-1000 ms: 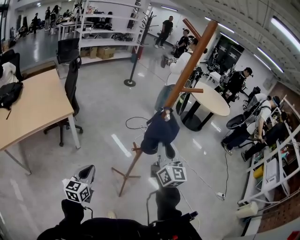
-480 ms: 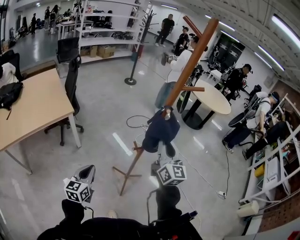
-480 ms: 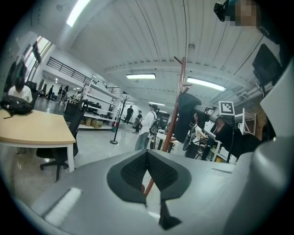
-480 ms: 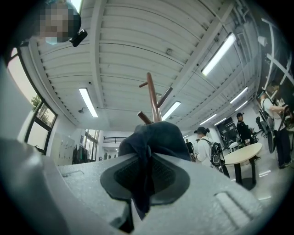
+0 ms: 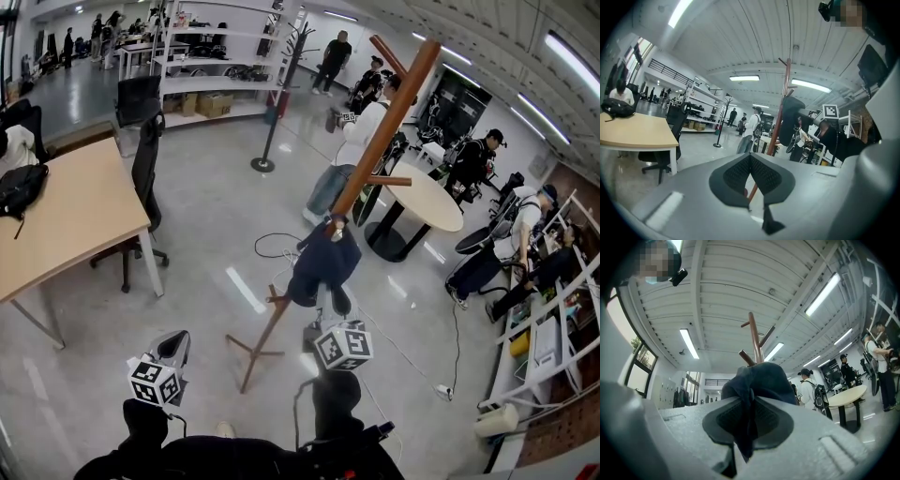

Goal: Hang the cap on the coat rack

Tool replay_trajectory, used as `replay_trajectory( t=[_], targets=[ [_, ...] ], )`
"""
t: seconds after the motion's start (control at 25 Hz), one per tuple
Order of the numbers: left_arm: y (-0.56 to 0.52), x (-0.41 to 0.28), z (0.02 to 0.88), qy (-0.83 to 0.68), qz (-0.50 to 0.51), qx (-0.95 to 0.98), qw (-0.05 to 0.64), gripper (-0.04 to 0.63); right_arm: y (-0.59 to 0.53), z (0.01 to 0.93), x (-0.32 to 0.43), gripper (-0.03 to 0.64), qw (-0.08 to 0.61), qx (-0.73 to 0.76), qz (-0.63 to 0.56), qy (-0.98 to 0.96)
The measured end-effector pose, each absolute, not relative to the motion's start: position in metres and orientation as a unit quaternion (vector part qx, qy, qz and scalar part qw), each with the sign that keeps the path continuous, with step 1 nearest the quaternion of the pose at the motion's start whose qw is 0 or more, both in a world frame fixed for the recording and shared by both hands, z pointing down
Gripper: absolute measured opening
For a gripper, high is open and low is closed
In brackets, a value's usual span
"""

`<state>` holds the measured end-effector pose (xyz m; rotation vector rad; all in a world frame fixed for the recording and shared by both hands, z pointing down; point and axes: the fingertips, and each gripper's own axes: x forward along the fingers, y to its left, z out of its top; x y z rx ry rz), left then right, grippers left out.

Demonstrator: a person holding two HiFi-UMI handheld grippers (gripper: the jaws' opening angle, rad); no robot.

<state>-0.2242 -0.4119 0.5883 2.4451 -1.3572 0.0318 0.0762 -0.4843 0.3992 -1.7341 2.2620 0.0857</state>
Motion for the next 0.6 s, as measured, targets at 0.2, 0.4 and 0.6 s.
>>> replay_trajectory(
  t=[0.2, 0.4, 0.6],
  targets=[
    [-0.409, -0.224, 0.589, -0.476, 0.012, 0.863, 0.171, 0.002, -0.481, 0.405, 0.076, 0.037, 0.143, -0.597, 0.037, 0.788],
    [-0.409, -0.218, 0.588, -0.473, 0.013, 0.864, 0.171, 0.002, -0.478, 0.399, 0.075, 0.04, 0.143, -0.593, 0.037, 0.792],
    [-0.408, -0.213, 0.587, -0.471, 0.013, 0.865, 0.172, 0.002, -0.48, 0.403, 0.076, 0.066, 0.144, -0.583, 0.028, 0.799]
  ],
)
